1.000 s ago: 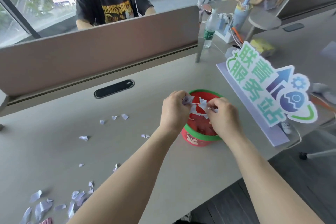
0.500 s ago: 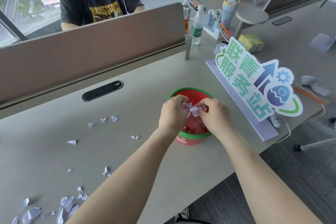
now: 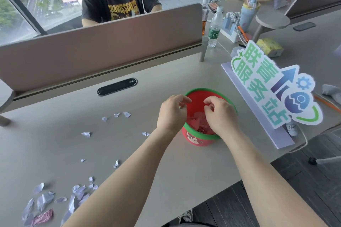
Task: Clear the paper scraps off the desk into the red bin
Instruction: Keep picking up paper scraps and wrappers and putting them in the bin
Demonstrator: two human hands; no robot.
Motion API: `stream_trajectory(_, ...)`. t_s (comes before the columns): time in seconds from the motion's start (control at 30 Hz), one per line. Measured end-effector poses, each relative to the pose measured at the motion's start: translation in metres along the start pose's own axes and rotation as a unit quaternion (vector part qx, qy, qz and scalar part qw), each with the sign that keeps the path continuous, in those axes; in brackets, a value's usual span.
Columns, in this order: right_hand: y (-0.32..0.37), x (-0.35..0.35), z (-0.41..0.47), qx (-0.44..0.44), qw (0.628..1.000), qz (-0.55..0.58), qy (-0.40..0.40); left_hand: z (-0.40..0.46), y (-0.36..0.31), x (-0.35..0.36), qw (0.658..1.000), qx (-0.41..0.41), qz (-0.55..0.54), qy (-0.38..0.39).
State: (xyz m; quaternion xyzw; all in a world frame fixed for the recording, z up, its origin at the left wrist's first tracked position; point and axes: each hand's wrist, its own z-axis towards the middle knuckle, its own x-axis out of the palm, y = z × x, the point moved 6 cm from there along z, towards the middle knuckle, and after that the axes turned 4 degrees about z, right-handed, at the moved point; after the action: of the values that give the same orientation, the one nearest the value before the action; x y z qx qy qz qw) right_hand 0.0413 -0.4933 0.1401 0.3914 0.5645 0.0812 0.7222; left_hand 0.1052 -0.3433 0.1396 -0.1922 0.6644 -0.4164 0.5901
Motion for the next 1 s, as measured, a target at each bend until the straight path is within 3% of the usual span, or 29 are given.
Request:
stream_trajectory(0.23, 0.061, 0.043, -0.017, -0.097, 0.994, 0.03, 0.038, -0.024, 0.067, -0.054, 0.996, -0.068, 0.028, -0.04)
stream_trajectory(0.47, 0.13, 0.139, -0.064, -0.167, 0.965, 0.017, 0.203, -0.077, 0.162, -0.116, 0.979, -0.178, 0.067, -0.076)
stream_trajectory(0.8, 0.16, 0.264, -0.152, -0.209, 0.879, -0.105, 0.416, -0.184, 0.27, -0.179, 0.938, -0.309, 0.073, -0.136)
stream_trajectory(1.0, 0.161, 0.31, -0.191, -0.23, 0.841, -0.18, 0.456, -0.229, 0.312, -0.182, 0.921, -0.364, 0.135, -0.04)
